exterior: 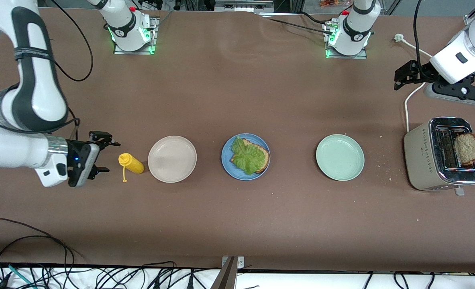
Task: Make sandwich in blue plate with both arms
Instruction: 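Move the right gripper to the yellow squeeze bottle, then close the right gripper around the yellow bottle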
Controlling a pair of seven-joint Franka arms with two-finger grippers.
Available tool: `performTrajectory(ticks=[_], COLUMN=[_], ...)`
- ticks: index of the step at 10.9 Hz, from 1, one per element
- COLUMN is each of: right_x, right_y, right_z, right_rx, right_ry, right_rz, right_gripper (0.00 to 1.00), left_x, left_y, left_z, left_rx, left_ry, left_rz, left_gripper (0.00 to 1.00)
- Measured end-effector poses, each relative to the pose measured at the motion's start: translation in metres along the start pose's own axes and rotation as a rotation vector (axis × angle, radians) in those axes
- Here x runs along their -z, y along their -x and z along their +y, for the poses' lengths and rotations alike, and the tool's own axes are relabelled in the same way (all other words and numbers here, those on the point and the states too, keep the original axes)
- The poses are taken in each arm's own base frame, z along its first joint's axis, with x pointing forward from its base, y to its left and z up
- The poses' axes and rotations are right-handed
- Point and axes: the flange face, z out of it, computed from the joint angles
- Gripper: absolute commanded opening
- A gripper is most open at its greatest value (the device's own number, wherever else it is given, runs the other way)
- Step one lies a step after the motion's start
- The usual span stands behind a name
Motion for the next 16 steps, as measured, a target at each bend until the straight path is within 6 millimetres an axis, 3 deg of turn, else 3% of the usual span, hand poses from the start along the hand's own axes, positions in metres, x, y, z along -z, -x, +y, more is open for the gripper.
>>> performTrajectory(ticks=[3, 8, 10, 12, 16], right_x=[0.009, -0.034, -0.053, -0.089, -0.132], right_y=[0.052, 0.174, 0.191, 0.203, 0.202], right_z=[0.028, 0.088, 0.098, 0.107, 0.118], right_rx=[0.167, 0.349, 0.376, 0.385, 0.406], right_ry=[-0.049, -0.112, -0.107, -0.133, -0.090], right_rz=[0.165, 0.413, 0.530, 0.629, 0.780], right_gripper=[1.00, 1.00, 1.00, 1.00, 1.00], left_x=[0.000, 0.000, 0.000, 0.000, 0.000], left_y=[0.000, 0.000, 0.000, 0.000, 0.000], left_z=[0.000, 0.000, 0.000, 0.000, 0.000], left_rx=[0.000, 0.000, 0.000, 0.000, 0.000], left_ry=[0.000, 0.000, 0.000, 0.000, 0.000], left_rz=[-0.001, -0.001, -0.002, -0.003, -0.003], left_gripper=[1.00, 1.00, 1.00, 1.00, 1.00])
